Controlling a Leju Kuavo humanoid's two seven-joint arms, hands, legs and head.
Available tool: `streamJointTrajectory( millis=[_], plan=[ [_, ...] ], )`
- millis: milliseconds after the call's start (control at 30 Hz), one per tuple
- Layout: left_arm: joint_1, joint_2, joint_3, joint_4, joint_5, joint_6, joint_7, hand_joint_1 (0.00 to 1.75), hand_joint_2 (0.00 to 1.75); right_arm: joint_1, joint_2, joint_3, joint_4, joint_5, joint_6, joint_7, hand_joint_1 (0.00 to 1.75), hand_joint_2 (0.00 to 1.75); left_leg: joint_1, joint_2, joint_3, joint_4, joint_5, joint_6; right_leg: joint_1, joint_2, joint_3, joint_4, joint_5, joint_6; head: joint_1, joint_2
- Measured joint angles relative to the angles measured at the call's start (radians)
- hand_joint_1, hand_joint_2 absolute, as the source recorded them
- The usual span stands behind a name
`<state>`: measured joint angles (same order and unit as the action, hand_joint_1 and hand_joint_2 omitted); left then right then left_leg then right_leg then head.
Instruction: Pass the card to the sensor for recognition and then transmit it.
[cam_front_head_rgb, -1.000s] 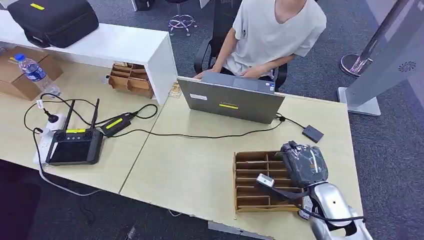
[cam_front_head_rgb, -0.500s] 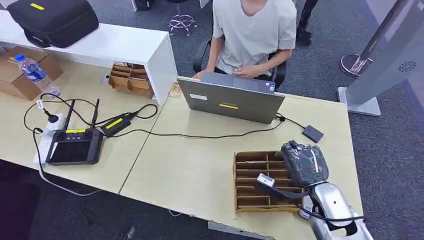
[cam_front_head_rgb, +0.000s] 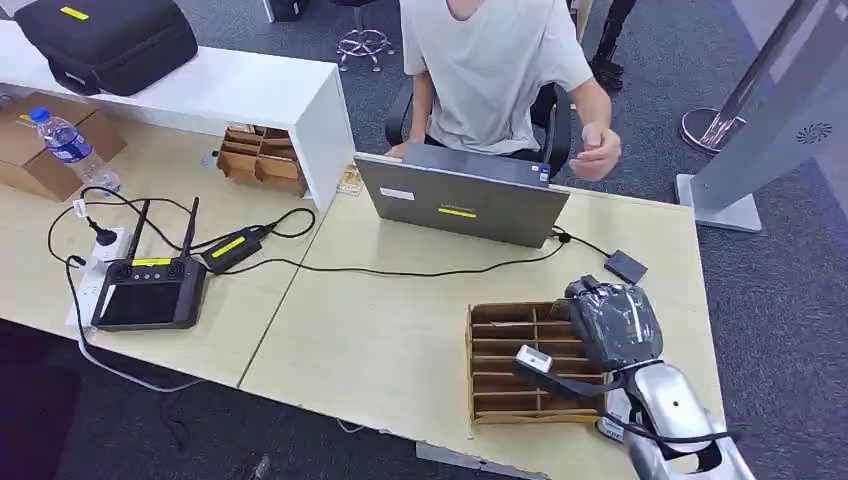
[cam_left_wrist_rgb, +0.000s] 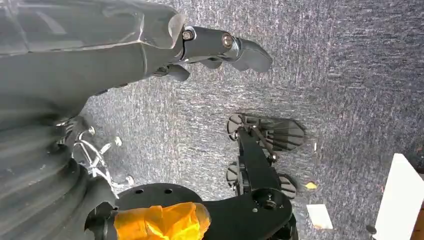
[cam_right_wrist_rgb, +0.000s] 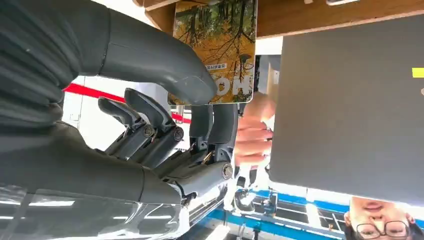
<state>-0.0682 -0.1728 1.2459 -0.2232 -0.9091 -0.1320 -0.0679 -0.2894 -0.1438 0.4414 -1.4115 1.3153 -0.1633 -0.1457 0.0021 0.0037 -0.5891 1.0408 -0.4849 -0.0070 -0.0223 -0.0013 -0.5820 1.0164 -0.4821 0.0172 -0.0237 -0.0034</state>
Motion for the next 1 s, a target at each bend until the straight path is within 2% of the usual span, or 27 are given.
streamJointTrajectory(
  millis=[467, 700, 1000],
  plan=[
    [0.000, 0.001, 0.002, 0.000, 0.000, 0.003, 0.003, 0.00, 1.75, -0.016, -0.040, -0.002, -0.077, -0.006, 0.015, 0.010, 1.75, 1.75, 0.000, 0.000, 0.000, 0.000, 0.000, 0.000, 0.000, 0.000, 0.000, 0.000, 0.000, 0.000, 0.000, 0.000],
    [0.000, 0.001, 0.002, 0.000, -0.009, 0.003, 0.005, 0.00, 1.75, -0.052, -0.041, -0.019, -0.141, 0.002, 0.019, 0.030, 1.75, 1.75, 0.000, 0.000, 0.000, 0.000, 0.000, 0.000, 0.000, 0.000, 0.000, 0.000, 0.000, 0.000, 0.000, 0.000],
    [0.000, 0.001, 0.002, 0.000, -0.018, -0.002, 0.005, 0.00, 1.75, -0.106, -0.040, -0.018, -0.159, 0.019, 0.035, 0.040, 1.75, 1.75, 0.000, 0.000, 0.000, 0.000, 0.000, 0.000, 0.000, 0.000, 0.000, 0.000, 0.000, 0.000, 0.000, 0.000]
  ],
)
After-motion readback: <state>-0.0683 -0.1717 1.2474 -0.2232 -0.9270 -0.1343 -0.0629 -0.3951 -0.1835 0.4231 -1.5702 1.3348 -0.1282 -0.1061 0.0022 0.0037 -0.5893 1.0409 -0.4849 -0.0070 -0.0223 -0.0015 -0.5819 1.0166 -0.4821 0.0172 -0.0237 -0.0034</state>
